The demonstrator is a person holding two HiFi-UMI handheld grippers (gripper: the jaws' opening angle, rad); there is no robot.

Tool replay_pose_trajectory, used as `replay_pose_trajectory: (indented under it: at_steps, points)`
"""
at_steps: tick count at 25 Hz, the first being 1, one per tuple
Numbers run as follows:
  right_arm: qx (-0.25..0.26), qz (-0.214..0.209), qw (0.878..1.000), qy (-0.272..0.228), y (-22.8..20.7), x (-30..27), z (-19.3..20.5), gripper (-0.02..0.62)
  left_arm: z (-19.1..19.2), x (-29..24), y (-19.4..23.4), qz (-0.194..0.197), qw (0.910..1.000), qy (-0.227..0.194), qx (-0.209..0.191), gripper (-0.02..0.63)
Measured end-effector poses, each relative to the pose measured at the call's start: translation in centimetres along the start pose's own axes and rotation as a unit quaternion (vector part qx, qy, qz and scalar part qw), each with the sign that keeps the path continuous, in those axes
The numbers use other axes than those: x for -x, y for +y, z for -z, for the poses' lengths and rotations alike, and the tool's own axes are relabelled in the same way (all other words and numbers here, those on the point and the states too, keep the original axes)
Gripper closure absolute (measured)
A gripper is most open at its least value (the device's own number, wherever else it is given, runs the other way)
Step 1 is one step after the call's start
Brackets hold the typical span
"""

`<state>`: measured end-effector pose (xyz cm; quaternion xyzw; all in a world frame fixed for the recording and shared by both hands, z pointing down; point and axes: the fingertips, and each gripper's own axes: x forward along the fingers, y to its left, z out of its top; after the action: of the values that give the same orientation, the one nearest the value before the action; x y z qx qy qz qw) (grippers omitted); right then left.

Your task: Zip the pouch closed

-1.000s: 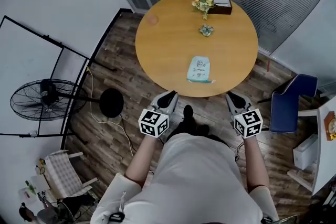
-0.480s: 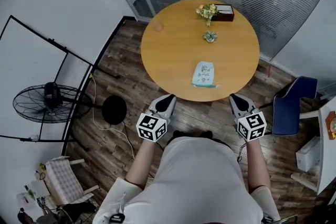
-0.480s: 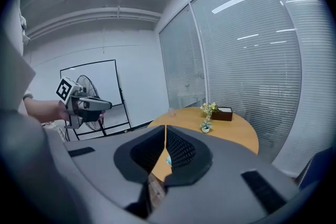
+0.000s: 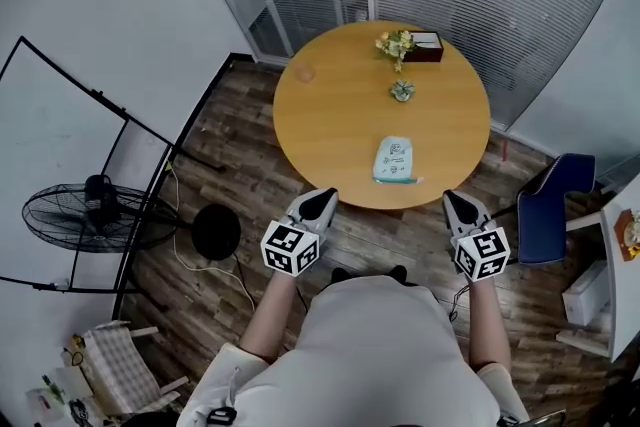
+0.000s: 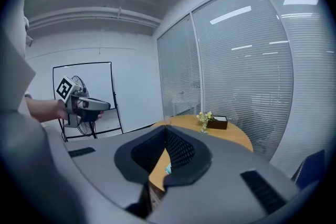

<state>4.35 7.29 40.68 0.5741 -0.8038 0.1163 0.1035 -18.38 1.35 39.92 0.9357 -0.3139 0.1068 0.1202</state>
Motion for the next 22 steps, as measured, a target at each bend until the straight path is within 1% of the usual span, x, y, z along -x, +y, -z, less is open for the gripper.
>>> replay_pose_trajectory:
  at_steps: [7,13,22]
  points:
    - [0.000,0.017,1.000,-0.005,0.8,0.7,-0.1,0.592,0.2,0.7,0.3,0.009,0.9999,-0.006,0.003,0.584]
    - [-0.003,0.022,1.000,-0.003,1.6,1.0,0.0,0.592,0.4,1.3,0.4,0.013,0.9998,-0.009,0.010,0.584]
    - [0.002,0.024,1.000,0.000,0.8,1.8,0.5,0.592,0.6,0.7,-0.1,0.011,0.9998,-0.012,0.009,0.584]
